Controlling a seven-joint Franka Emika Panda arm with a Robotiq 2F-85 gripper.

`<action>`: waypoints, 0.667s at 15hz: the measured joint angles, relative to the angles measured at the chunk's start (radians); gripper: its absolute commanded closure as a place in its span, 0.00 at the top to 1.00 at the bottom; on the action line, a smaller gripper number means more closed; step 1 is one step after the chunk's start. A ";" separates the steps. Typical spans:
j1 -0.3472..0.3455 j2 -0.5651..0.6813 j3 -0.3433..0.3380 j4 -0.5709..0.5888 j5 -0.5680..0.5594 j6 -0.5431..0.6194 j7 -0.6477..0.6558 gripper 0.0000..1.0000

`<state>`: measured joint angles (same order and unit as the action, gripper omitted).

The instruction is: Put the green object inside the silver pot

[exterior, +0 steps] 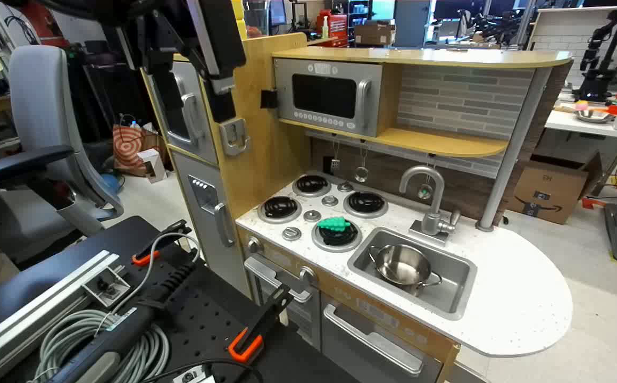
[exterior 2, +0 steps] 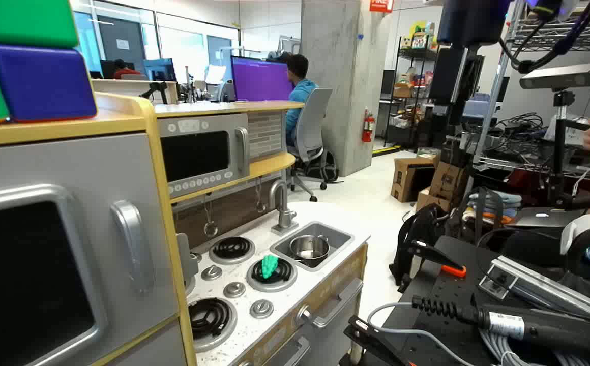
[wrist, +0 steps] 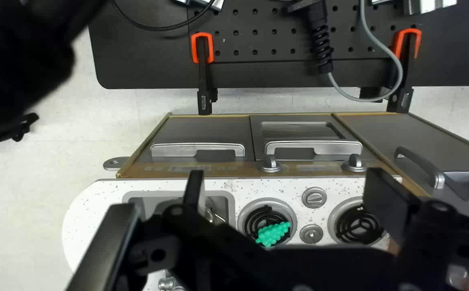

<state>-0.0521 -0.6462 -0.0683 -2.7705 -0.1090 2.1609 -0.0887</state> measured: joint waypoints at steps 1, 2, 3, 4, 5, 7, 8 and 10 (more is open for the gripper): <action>0.000 0.000 0.000 0.000 0.000 0.000 0.000 1.00; 0.000 0.000 0.000 0.000 0.000 0.000 0.000 1.00; 0.000 0.000 0.000 0.000 0.000 0.000 0.000 1.00; 0.000 0.000 0.000 0.000 0.000 0.000 0.000 1.00; 0.000 0.000 0.000 0.000 0.000 0.000 0.000 1.00; 0.000 0.000 0.000 0.000 0.000 0.000 0.000 1.00; 0.000 0.000 0.000 0.000 0.007 0.000 0.004 1.00; 0.000 0.011 -0.008 0.002 0.078 0.036 0.036 1.00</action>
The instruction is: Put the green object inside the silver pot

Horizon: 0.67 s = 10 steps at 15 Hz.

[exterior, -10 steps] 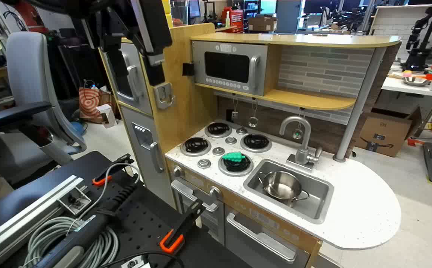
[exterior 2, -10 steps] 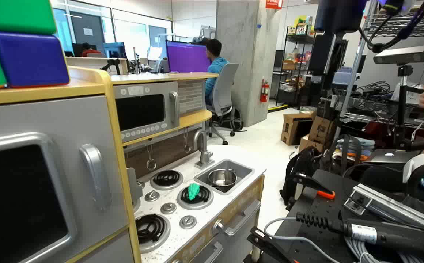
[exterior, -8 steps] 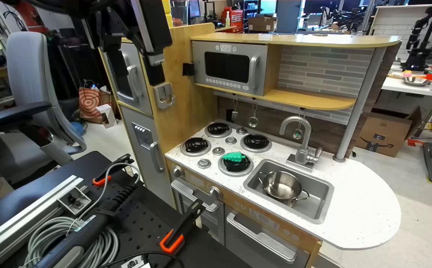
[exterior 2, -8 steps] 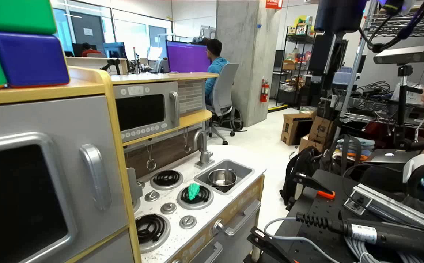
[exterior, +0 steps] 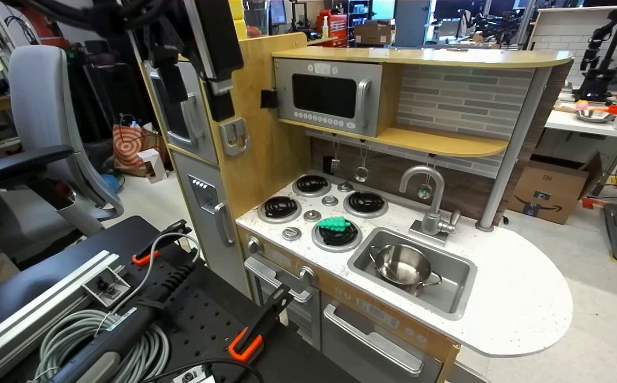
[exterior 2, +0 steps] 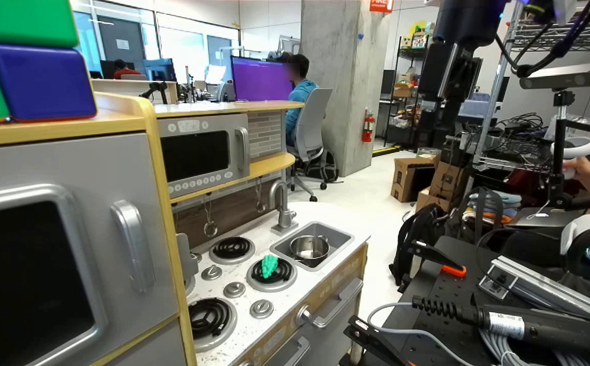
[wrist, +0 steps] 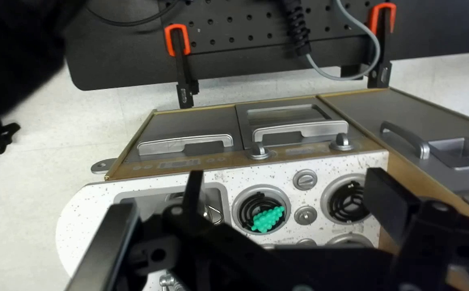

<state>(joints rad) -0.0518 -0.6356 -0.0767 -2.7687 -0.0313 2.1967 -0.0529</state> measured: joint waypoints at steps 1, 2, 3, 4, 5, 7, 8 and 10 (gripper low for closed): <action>0.000 0.018 -0.007 0.004 0.030 0.029 0.022 1.00; 0.000 0.047 -0.015 0.013 0.055 0.064 0.044 1.00; -0.002 0.087 -0.027 0.025 0.073 0.103 0.067 1.00; -0.006 0.137 -0.039 0.040 0.086 0.148 0.091 1.00; -0.015 0.194 -0.051 0.058 0.098 0.192 0.112 1.00; -0.039 0.315 -0.072 0.111 0.123 0.264 0.149 1.00; -0.048 0.375 -0.081 0.146 0.144 0.278 0.165 1.00; -0.053 0.465 -0.093 0.206 0.179 0.258 0.166 1.00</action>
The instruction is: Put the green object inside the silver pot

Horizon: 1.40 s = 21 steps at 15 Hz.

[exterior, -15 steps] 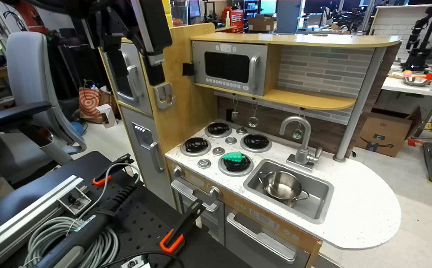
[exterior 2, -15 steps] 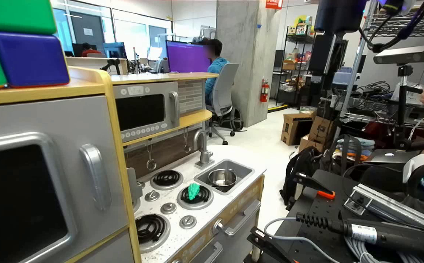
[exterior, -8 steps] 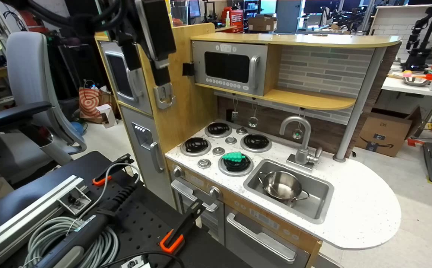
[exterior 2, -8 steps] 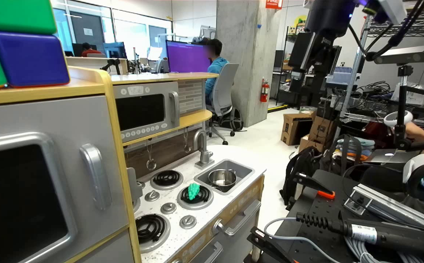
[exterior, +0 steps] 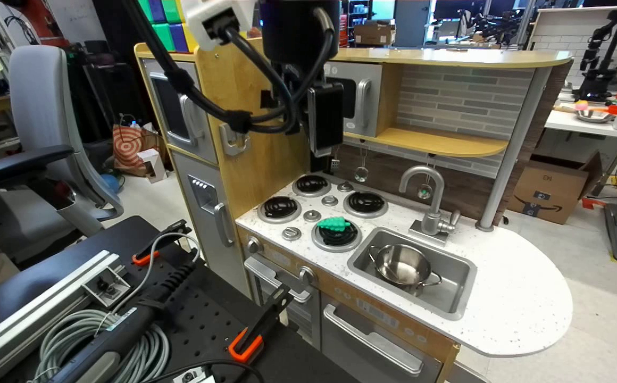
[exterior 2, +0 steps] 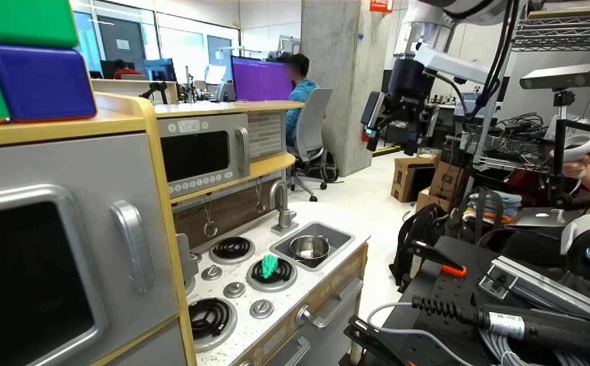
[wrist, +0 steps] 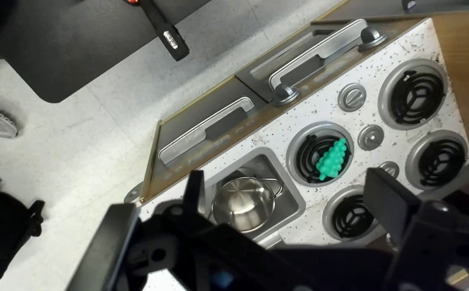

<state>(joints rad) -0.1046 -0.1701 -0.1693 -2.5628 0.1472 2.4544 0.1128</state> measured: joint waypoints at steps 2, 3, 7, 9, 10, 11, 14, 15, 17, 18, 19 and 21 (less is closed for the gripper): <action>0.000 0.007 0.004 -0.001 0.000 0.001 0.000 1.00; 0.000 0.002 0.006 -0.003 0.000 0.001 0.000 1.00; 0.000 0.022 0.010 -0.003 0.059 0.055 0.077 1.00; 0.003 0.067 0.023 0.003 0.128 0.111 0.140 1.00; 0.007 0.103 0.034 0.010 0.160 0.150 0.178 1.00; 0.011 0.147 0.047 0.022 0.185 0.185 0.224 1.00; 0.032 0.303 0.088 0.085 0.201 0.280 0.392 1.00; 0.045 0.358 0.095 0.116 0.201 0.301 0.445 1.00; 0.075 0.470 0.102 0.198 0.201 0.323 0.531 1.00; 0.090 0.526 0.103 0.245 0.201 0.334 0.568 1.00; 0.102 0.579 0.103 0.295 0.201 0.338 0.598 1.00; 0.123 0.681 0.102 0.395 0.200 0.348 0.646 1.00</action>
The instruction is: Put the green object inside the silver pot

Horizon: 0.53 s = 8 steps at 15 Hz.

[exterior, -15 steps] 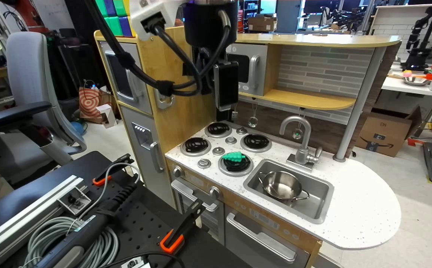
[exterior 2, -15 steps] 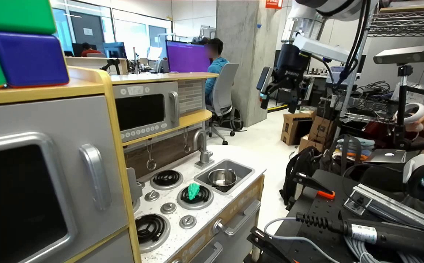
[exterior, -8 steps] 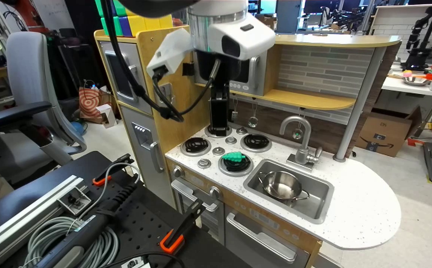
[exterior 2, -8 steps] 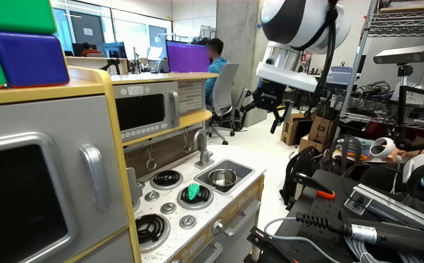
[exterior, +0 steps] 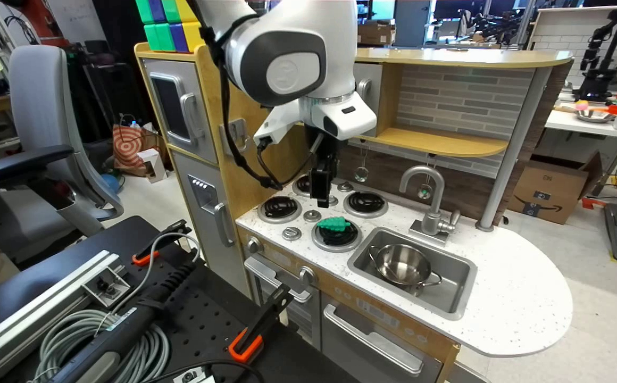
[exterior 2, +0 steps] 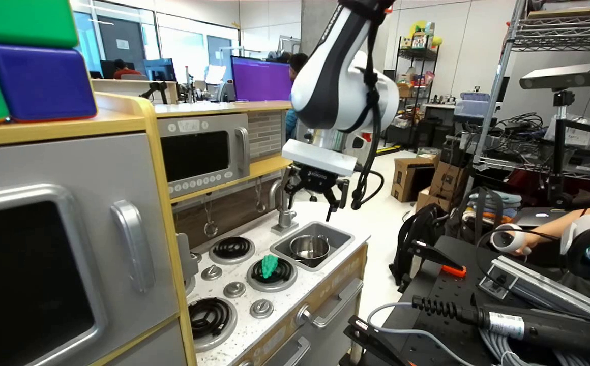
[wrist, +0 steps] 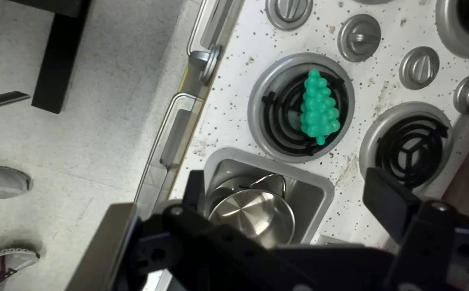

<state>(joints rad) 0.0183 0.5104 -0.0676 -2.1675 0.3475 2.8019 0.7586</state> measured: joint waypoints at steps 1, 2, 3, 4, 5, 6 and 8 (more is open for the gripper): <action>0.011 0.048 -0.003 0.049 -0.002 0.006 0.019 1.00; 0.022 0.091 -0.008 0.094 -0.004 0.008 0.035 1.00; 0.034 0.132 -0.014 0.135 -0.005 0.012 0.046 1.00; 0.045 0.169 -0.019 0.174 -0.005 0.018 0.054 1.00; 0.054 0.203 -0.024 0.209 -0.005 0.022 0.061 1.00; 0.062 0.234 -0.029 0.241 -0.006 0.022 0.065 1.00; 0.069 0.286 -0.032 0.294 -0.006 0.022 0.066 1.00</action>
<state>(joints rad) 0.0875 0.7963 -0.0996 -1.8735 0.3414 2.8242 0.8248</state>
